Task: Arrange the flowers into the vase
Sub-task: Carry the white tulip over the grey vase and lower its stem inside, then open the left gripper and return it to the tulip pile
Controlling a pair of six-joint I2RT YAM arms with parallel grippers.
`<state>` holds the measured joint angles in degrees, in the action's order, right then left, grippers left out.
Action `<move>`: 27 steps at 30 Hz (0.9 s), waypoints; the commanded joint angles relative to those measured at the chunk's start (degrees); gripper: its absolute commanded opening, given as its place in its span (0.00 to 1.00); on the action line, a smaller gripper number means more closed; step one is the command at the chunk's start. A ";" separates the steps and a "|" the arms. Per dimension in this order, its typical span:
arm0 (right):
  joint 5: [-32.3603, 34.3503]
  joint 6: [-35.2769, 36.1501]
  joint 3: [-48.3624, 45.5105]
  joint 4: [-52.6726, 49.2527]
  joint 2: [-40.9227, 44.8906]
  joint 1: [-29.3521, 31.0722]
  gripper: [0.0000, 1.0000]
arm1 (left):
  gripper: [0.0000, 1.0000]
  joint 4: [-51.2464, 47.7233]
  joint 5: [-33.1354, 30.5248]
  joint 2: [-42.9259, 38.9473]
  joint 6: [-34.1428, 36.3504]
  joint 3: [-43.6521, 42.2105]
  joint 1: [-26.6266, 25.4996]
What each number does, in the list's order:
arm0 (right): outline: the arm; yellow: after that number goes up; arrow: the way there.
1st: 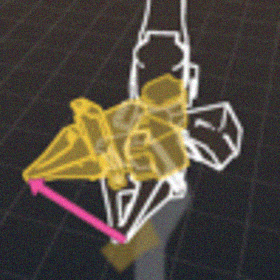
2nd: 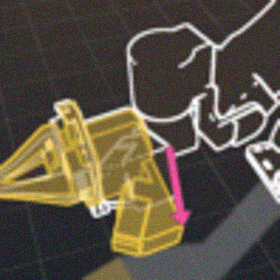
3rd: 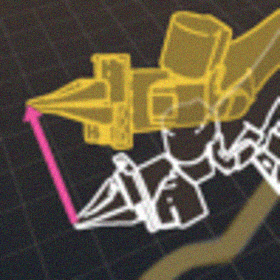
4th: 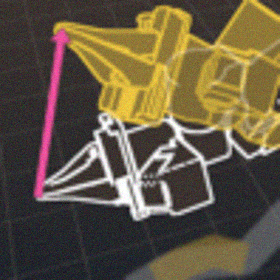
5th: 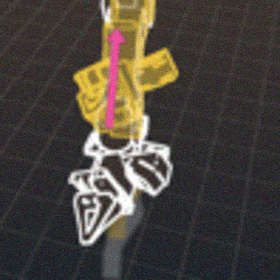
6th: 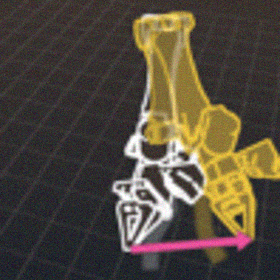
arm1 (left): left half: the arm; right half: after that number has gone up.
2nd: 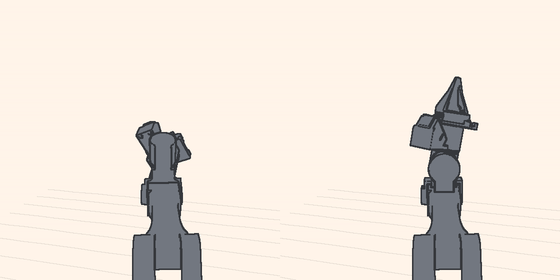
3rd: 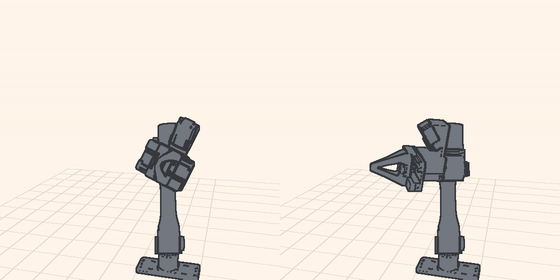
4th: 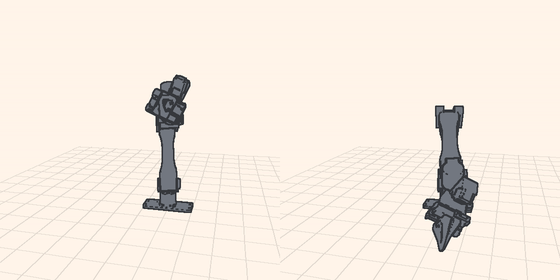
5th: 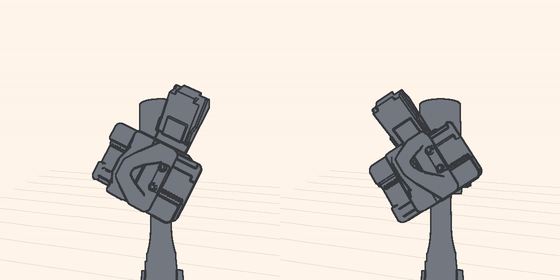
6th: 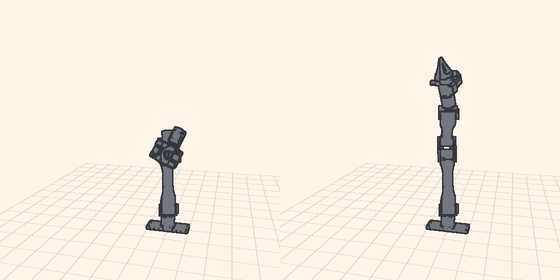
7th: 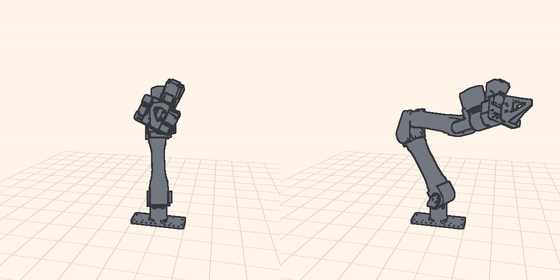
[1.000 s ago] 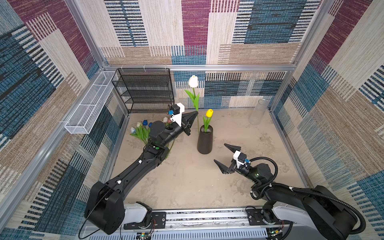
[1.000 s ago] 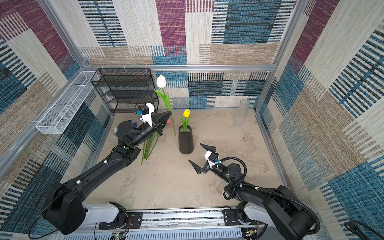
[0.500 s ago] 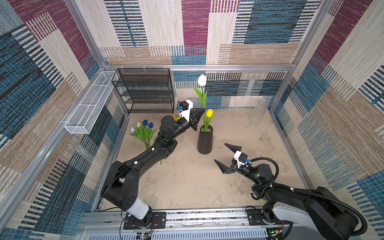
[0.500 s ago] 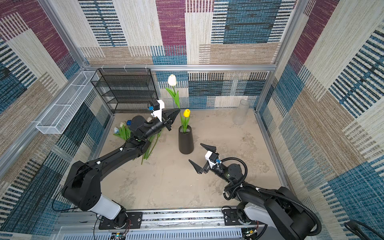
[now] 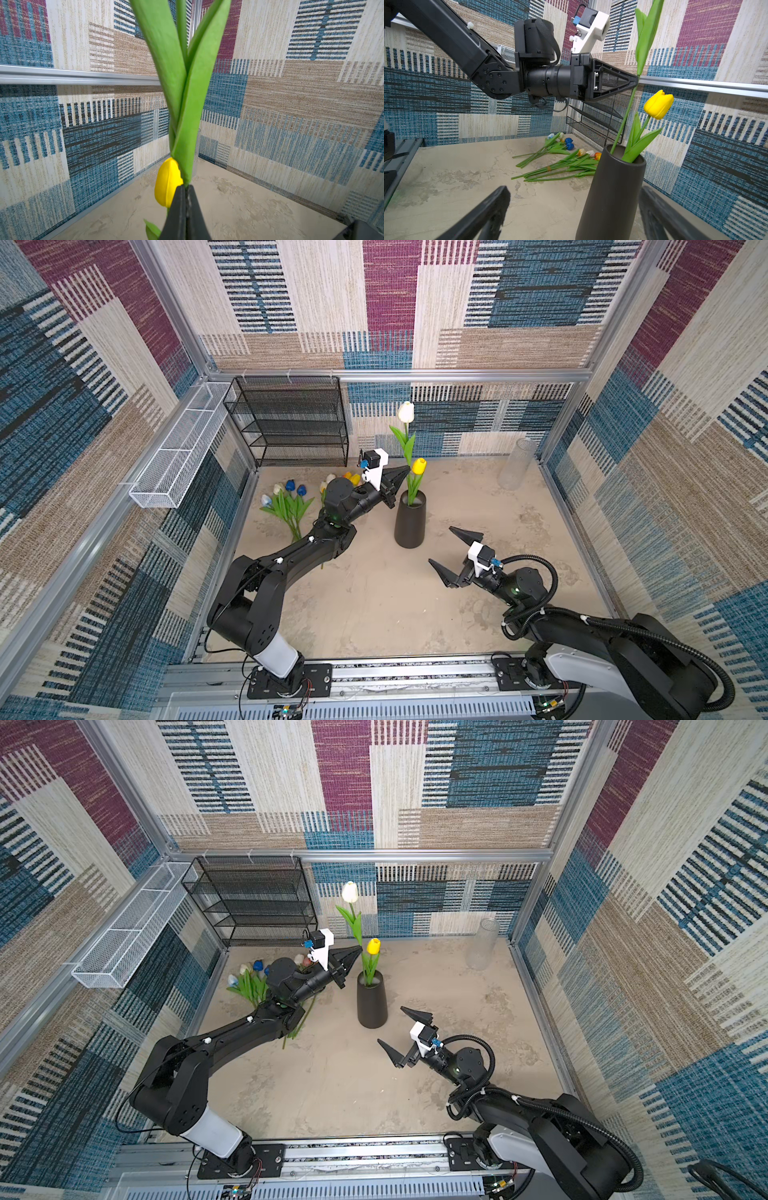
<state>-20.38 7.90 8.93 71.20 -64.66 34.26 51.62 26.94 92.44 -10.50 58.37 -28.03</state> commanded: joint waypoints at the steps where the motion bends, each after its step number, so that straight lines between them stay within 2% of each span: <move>1: -0.02 0.31 -0.05 1.31 -0.11 0.10 1.00 | 0.00 0.77 1.09 0.18 0.58 -0.41 -0.09; 10: -0.23 0.27 0.13 1.38 -0.59 0.10 1.00 | 0.03 -3.98 0.48 -0.49 2.59 -1.90 -0.62; 13: -0.18 0.25 0.35 1.42 -1.33 0.10 1.00 | 0.15 -8.73 -0.04 -1.16 3.17 -0.77 -0.76; 19: -0.32 0.27 0.39 1.16 -1.16 0.10 1.00 | 0.29 -12.25 -2.02 -3.43 4.04 -2.42 -0.97; 25: -0.84 0.02 0.52 1.05 -0.99 0.10 1.00 | 0.27 -19.20 -3.17 -5.58 5.40 -3.17 -0.97; 27: -0.63 0.05 0.56 1.11 -1.24 0.10 1.00 | 0.20 -21.53 -3.56 -6.11 5.73 -2.96 -0.97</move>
<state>-20.58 8.01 8.99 71.00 -65.87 34.26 34.02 24.32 87.07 -6.81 55.29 -29.02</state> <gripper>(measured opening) 0.996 0.212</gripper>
